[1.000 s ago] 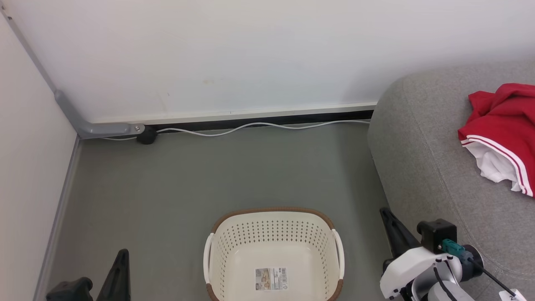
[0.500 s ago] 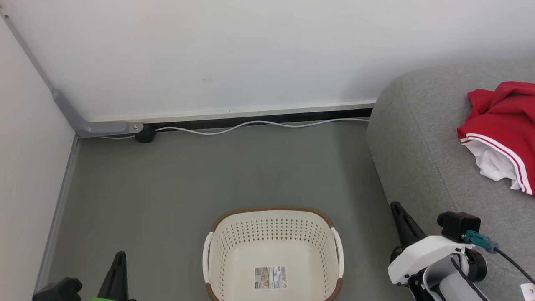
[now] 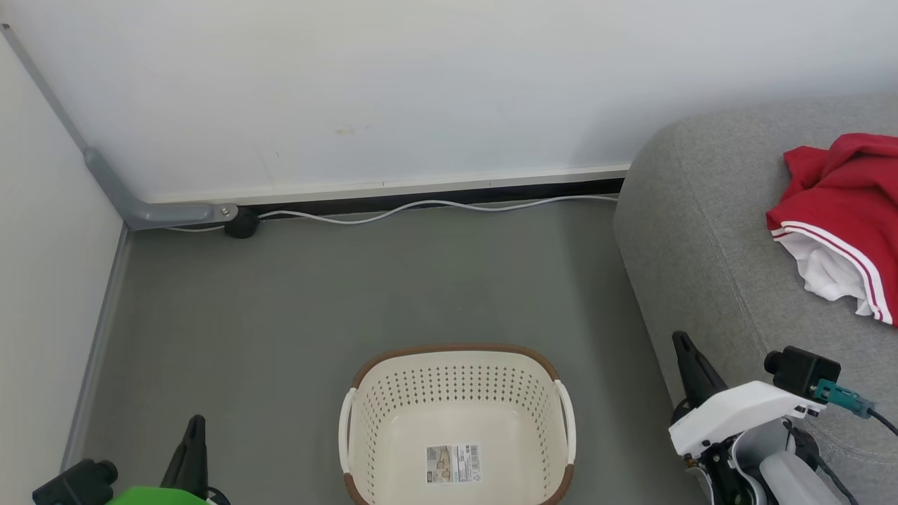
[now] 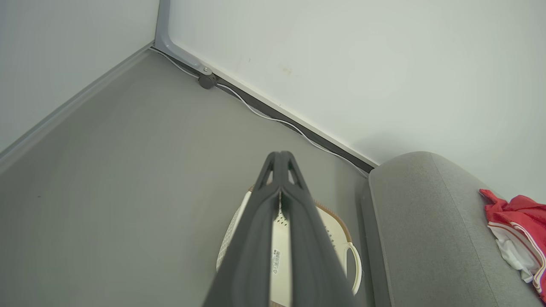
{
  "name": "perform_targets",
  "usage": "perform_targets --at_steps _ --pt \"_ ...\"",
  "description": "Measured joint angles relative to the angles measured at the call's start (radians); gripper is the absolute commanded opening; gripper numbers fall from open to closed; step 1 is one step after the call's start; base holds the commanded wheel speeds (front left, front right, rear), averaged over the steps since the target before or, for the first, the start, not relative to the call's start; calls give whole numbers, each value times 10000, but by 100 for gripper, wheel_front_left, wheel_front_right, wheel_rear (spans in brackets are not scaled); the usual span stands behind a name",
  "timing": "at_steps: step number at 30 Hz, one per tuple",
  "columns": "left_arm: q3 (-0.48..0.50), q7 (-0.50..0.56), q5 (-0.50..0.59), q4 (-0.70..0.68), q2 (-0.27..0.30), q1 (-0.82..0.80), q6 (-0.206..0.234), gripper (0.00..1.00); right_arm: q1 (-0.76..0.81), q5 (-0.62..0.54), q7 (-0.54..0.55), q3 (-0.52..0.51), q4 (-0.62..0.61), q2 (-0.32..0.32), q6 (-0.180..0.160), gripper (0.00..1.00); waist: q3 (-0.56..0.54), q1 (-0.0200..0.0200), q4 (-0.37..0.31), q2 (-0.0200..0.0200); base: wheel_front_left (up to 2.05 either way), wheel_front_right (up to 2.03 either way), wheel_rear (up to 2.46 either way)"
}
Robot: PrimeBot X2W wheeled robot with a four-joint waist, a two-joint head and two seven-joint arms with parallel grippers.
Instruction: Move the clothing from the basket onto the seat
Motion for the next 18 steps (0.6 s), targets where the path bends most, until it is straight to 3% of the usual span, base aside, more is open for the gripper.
perform_targets --at_steps 18 --pt "504 518 -1912 458 -282 -530 -437 0 -52 2280 625 -972 -73 134 383 0 59 0 -47 0 0 0 0"
